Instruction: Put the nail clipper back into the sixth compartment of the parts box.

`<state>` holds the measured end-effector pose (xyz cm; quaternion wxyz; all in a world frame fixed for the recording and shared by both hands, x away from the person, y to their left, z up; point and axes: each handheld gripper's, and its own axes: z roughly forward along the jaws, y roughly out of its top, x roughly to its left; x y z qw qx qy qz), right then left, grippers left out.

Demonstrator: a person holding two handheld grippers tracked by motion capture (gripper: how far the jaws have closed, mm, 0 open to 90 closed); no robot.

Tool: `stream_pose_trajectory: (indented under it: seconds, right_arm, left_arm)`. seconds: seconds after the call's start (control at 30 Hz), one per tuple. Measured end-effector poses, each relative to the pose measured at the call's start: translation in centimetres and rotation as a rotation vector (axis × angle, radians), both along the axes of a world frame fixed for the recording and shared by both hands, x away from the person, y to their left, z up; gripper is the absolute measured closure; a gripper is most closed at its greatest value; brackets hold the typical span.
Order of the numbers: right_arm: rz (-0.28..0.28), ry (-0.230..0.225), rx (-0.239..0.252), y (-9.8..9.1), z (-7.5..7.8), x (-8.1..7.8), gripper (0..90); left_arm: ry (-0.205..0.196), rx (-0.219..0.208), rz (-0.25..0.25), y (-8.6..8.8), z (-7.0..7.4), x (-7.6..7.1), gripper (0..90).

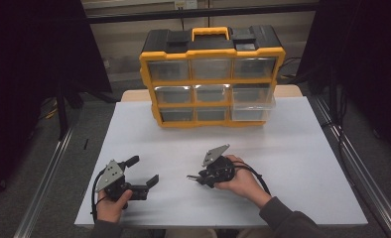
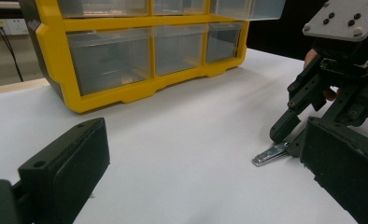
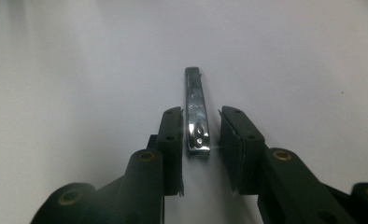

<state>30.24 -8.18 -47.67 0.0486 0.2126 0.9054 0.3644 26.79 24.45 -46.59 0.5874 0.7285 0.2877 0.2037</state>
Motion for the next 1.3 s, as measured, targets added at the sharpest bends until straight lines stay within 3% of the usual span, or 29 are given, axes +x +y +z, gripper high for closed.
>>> stream_pose_trajectory:
  seconds: [0.13,0.37,0.47,0.67,0.77,0.9,1.13,1.2,1.23,1.27,1.3]
  right_arm:
    - [0.001,0.006,-0.005,-0.1,0.1,-0.1,73.4]
    - [-0.044,0.034,-0.03,0.5,0.2,-0.2,73.1]
    - [-0.051,0.024,-0.056,0.7,0.4,-0.2,72.9]
    - [-0.057,0.027,-0.06,1.0,0.3,-0.2,75.6]
    - [-0.079,0.028,-0.072,1.3,0.4,-0.5,79.4]
    - [-0.079,0.033,-0.064,1.2,0.3,-0.3,80.3]
    - [-0.096,0.057,-0.061,1.3,0.4,-0.1,80.4]
    - [-0.105,0.058,-0.069,1.4,0.5,-0.3,80.5]
    - [-0.107,0.062,-0.072,1.5,0.5,-0.3,80.5]
    - [-0.107,0.058,-0.07,1.4,0.5,-0.2,80.5]
    - [-0.111,0.057,-0.071,1.5,0.5,-0.2,80.5]
  left_arm:
    - [-0.003,0.022,0.009,0.1,0.0,0.0,1.5]
    - [0.0,-0.001,0.003,0.0,0.0,0.0,1.5]
    - [-0.008,0.029,-0.005,0.1,0.0,0.0,1.5]
    - [0.002,0.014,0.019,-0.1,-0.1,0.0,1.4]
    - [0.0,0.021,-0.014,0.0,-0.1,0.1,1.5]
    - [0.009,-0.01,-0.006,-0.3,-0.1,0.0,1.5]
    - [-0.002,0.023,-0.006,0.0,-0.1,0.1,1.5]
    - [0.012,-0.022,0.009,-0.3,-0.2,0.0,1.5]
    - [0.011,-0.022,0.008,-0.3,-0.2,-0.1,1.5]
    - [-0.002,0.007,-0.001,0.0,-0.1,0.0,1.5]
    - [-0.001,0.006,0.0,-0.1,-0.1,0.0,1.4]
